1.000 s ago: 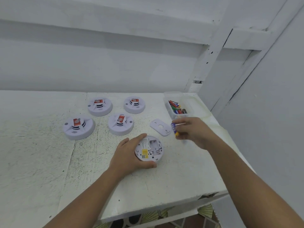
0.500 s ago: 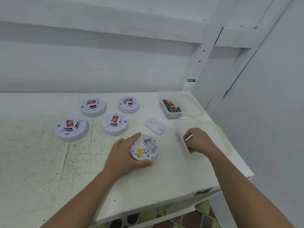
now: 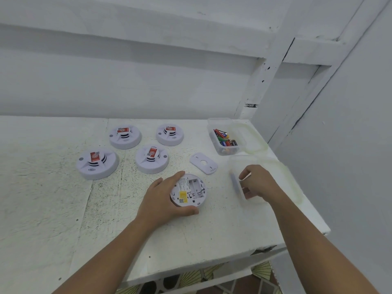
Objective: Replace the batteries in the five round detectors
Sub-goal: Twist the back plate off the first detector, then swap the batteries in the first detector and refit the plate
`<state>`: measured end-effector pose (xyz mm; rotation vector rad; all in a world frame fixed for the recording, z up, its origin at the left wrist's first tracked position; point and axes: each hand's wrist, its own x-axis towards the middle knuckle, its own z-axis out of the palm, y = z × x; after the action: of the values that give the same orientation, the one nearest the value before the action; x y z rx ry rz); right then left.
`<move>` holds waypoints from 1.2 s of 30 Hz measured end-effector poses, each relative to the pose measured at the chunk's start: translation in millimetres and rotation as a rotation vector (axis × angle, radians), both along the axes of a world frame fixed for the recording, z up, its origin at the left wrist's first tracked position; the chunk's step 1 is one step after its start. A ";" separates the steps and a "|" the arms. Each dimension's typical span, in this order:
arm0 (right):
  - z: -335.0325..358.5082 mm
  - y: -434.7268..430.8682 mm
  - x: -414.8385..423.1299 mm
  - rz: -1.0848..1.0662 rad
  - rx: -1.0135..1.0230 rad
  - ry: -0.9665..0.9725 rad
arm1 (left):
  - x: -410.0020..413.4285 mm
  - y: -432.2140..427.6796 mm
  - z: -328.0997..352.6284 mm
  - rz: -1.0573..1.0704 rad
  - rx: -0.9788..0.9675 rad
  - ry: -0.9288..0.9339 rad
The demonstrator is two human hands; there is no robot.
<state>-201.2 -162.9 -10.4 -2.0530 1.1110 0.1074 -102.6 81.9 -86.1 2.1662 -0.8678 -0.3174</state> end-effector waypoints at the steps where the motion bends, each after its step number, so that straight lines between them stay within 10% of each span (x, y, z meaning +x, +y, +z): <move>1: 0.7 -0.5 0.5 -0.002 0.005 0.000 | -0.3 0.3 0.5 0.000 0.000 0.001; 18: 30.9 -39.7 53.0 0.073 -0.294 -0.354 | -2.2 -0.5 1.8 0.033 0.067 0.052; 36: -4.8 -65.0 152.0 0.492 -0.529 0.071 | -1.8 -5.0 16.1 0.009 0.085 -0.022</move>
<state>-49.2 -227.9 -15.2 -2.7892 0.6942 0.1414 -104.3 76.9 -70.1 2.2546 -0.8707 -0.3323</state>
